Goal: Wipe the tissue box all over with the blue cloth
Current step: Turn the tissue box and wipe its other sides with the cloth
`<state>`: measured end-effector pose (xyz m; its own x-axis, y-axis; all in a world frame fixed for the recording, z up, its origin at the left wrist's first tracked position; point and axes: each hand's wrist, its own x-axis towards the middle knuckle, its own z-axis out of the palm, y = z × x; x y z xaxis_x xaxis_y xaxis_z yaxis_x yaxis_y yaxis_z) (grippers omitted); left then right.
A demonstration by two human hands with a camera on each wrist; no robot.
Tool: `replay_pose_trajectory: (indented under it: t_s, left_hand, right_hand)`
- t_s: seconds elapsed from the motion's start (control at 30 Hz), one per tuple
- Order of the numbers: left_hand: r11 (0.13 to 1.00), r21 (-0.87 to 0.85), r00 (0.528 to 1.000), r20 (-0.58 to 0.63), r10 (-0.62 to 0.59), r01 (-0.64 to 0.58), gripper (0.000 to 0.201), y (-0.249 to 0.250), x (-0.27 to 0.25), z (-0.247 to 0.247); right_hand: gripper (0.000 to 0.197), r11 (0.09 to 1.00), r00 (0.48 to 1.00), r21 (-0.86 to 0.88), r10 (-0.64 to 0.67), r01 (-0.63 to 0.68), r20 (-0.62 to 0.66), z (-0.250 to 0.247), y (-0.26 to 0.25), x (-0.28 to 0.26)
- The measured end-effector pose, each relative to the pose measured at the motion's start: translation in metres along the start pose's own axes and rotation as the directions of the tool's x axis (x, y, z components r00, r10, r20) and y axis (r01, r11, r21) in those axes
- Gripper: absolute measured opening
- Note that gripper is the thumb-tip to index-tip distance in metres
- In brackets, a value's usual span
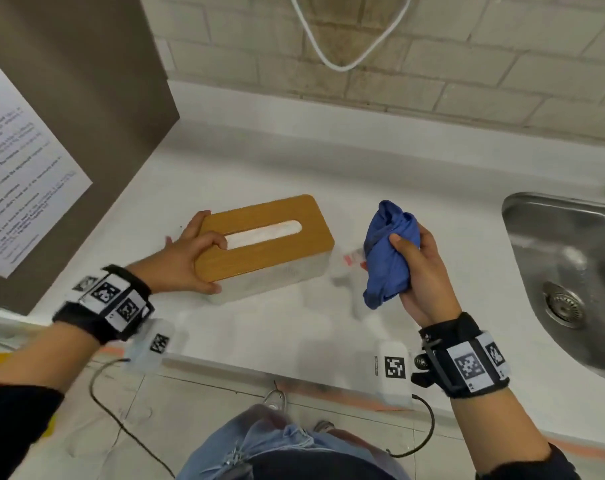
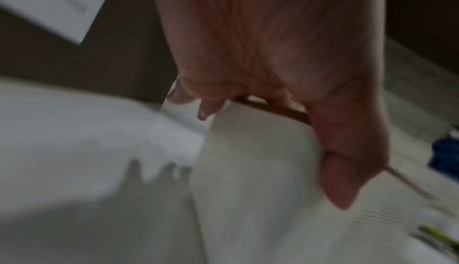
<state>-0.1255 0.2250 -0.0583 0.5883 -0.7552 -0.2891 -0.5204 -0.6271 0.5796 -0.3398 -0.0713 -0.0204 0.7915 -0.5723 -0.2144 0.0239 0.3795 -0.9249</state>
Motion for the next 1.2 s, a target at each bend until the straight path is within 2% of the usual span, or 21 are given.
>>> replay_pose_trajectory:
  t_s: [0.03, 0.1, 0.27, 0.37, 0.47, 0.57, 0.6, 0.67, 0.73, 0.8, 0.87, 0.93, 1.0, 1.03, 1.07, 1.13, 1.2]
  left_hand:
    - [0.997, 0.072, 0.997, 0.074, -0.009, 0.004, 0.064, -0.006, 0.005, -0.011]
    - [0.982, 0.189, 0.993, 0.121, -0.016, -0.007, 0.067, -0.009, 0.017, -0.033]
    - [0.849, 0.529, 1.000, -0.013, 0.000, 0.007, 0.070, 0.004, 0.046, -0.057]
    - [0.803, 0.590, 0.996, -0.078, -0.039, 0.078, 0.083, 0.026, 0.042, -0.042]
    - [0.906, 0.422, 0.997, -0.080, 0.006, 0.028, 0.099, 0.067, 0.022, 0.010]
    - [0.915, 0.401, 0.989, -0.145, 0.026, 0.035, 0.110, 0.093, 0.013, 0.060]
    - [0.918, 0.394, 0.980, -0.197, 0.026, 0.055, 0.106, 0.095, 0.016, 0.067]
    - [0.944, 0.327, 0.950, -0.306, 0.064, 0.041, 0.081, 0.097, 0.023, 0.071]
    - [0.956, 0.293, 0.920, -0.372, 0.125, -0.012, 0.058, 0.096, 0.028, 0.070]
    - [0.963, 0.264, 0.917, -0.373, 0.145, -0.044, 0.053, 0.094, 0.029, 0.068]
    - [0.973, 0.223, 0.926, -0.351, 0.139, -0.062, 0.063, 0.093, 0.027, 0.057]
    - [0.984, 0.155, 0.939, -0.317, 0.137, -0.091, 0.070, 0.099, 0.021, 0.035]
    - [0.990, 0.049, 0.952, -0.272, 0.142, -0.134, 0.058, 0.108, 0.017, 0.008]
    - [0.988, -0.061, 0.964, -0.235, 0.126, -0.144, 0.048, 0.112, 0.017, -0.005]
    - [0.969, -0.198, 0.975, -0.192, 0.109, -0.148, 0.041, 0.116, 0.018, -0.016]
    - [0.901, -0.410, 0.988, -0.110, 0.105, -0.141, 0.041, 0.119, 0.023, -0.032]
    - [0.873, -0.466, 0.989, -0.079, 0.123, -0.145, 0.047, 0.119, 0.028, -0.040]
  right_hand:
    - [0.044, 1.000, 1.000, 0.005, -0.001, 0.001, -0.001, 0.001, -0.001, 0.000]
    - [0.043, 1.000, 1.000, 0.008, -0.010, 0.010, -0.012, 0.001, -0.001, -0.001]
    - [0.047, 0.998, 0.998, 0.050, -0.024, 0.027, -0.062, -0.007, 0.002, -0.004]
    - [0.048, 0.998, 0.993, 0.045, -0.031, 0.037, -0.115, -0.015, 0.007, -0.005]
    - [0.042, 0.998, 0.987, 0.042, -0.035, 0.042, -0.156, -0.023, 0.011, -0.007]
    - [0.041, 0.990, 0.985, 0.135, -0.016, 0.040, -0.171, -0.030, 0.015, -0.010]
    - [0.043, 0.979, 0.987, 0.199, -0.007, 0.039, -0.162, -0.033, 0.016, -0.010]
    - [0.055, 0.955, 0.992, 0.297, 0.023, 0.014, -0.121, -0.036, 0.019, -0.012]
    - [0.053, 0.953, 0.993, 0.304, 0.049, -0.014, -0.106, -0.038, 0.020, -0.014]
    - [0.052, 0.968, 0.985, 0.250, 0.063, -0.022, -0.158, -0.039, 0.024, -0.014]
    - [0.061, 0.987, 0.980, 0.159, 0.036, -0.005, -0.195, -0.034, 0.024, -0.016]
    - [0.066, 0.998, 0.974, 0.042, -0.033, 0.043, -0.224, -0.024, 0.022, -0.020]
    - [0.058, 0.983, 0.953, -0.103, -0.172, 0.150, -0.250, -0.010, 0.019, -0.021]
    - [0.054, 0.962, 0.937, -0.163, -0.252, 0.217, -0.241, 0.001, 0.013, -0.023]
    - [0.053, 0.931, 0.916, -0.205, -0.342, 0.301, -0.208, 0.011, 0.011, -0.023]
    - [0.052, 0.838, 0.854, -0.293, -0.508, 0.460, -0.114, 0.039, 0.002, -0.022]
    - [0.050, 0.710, 0.776, -0.405, -0.630, 0.576, -0.001, 0.066, -0.004, -0.014]
